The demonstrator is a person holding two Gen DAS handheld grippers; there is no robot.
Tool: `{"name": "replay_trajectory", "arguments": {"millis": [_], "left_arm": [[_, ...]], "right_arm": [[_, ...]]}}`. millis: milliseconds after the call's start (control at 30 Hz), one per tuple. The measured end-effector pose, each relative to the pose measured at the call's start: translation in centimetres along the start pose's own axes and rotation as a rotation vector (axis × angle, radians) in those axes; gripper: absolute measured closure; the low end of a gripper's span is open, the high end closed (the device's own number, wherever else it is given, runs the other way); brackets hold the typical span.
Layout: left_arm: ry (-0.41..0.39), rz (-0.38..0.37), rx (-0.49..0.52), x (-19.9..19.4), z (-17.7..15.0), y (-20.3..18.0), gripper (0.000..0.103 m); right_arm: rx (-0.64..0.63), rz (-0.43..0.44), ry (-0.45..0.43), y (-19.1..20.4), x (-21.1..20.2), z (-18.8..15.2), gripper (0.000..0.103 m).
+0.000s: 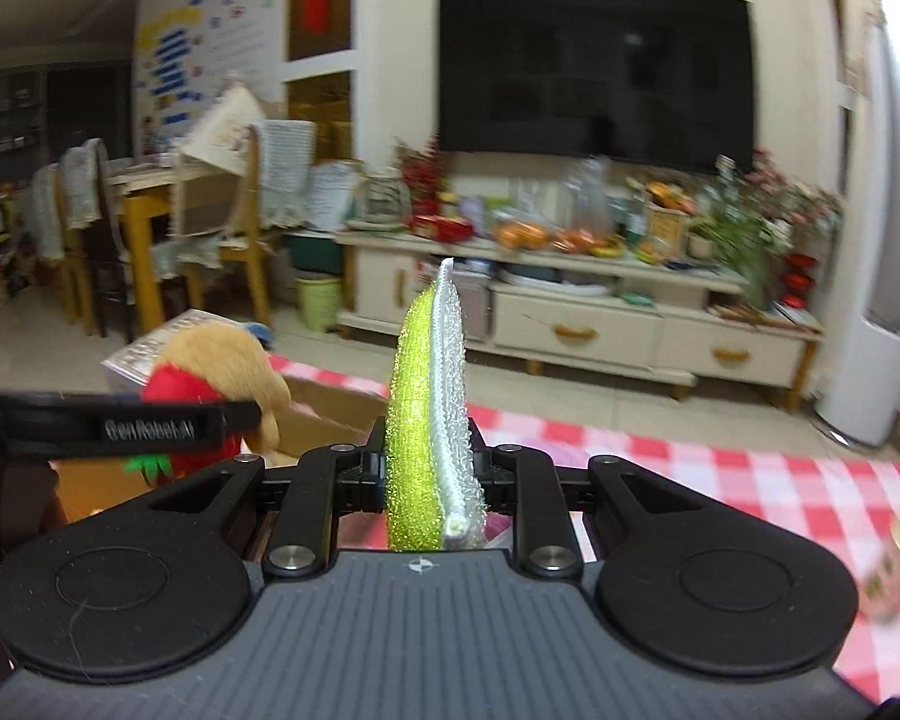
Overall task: Organize soft objects
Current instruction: 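Carry bear and green sponge into the box and open both grippers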
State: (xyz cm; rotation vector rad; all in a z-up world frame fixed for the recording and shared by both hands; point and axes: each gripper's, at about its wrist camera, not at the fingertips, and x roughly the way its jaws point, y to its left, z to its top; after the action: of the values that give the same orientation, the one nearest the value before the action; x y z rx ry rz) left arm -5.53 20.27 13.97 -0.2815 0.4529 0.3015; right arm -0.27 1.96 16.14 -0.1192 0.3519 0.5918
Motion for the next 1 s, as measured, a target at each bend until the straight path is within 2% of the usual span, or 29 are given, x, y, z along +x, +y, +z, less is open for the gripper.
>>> {"name": "replay_trajectory", "arguments": {"millis": [200,433,800,867,900,933,967,1000], "left_arm": [[0.043,0.078,-0.057,0.9,0.2,3.1,0.035],[0.149,0.118,-0.104,2.2,-0.8,5.5,0.035],[0.212,0.134,-0.091,2.9,-1.8,5.9,0.034],[0.222,0.135,-0.090,3.0,-1.8,5.8,0.033],[0.228,0.138,-0.092,3.0,-1.9,5.8,0.033],[0.233,0.142,-0.095,3.1,-1.9,5.8,0.031],[0.235,0.146,-0.092,3.1,-1.9,5.8,0.030],[0.231,0.148,-0.088,3.0,-1.8,5.6,0.026]], "right_arm": [[-0.056,0.111,0.006,2.9,4.3,2.4,0.078],[-0.036,0.213,0.079,4.7,8.6,2.5,0.078],[-0.058,0.210,0.168,6.0,10.9,1.5,0.076],[-0.070,0.199,0.182,6.3,10.8,1.3,0.072],[-0.070,0.196,0.185,5.9,10.5,1.3,0.061],[-0.063,0.191,0.181,5.8,10.3,1.4,0.036],[-0.053,0.186,0.167,5.7,9.9,1.5,0.027],[-0.045,0.184,0.149,5.6,9.6,1.5,0.022]]}}
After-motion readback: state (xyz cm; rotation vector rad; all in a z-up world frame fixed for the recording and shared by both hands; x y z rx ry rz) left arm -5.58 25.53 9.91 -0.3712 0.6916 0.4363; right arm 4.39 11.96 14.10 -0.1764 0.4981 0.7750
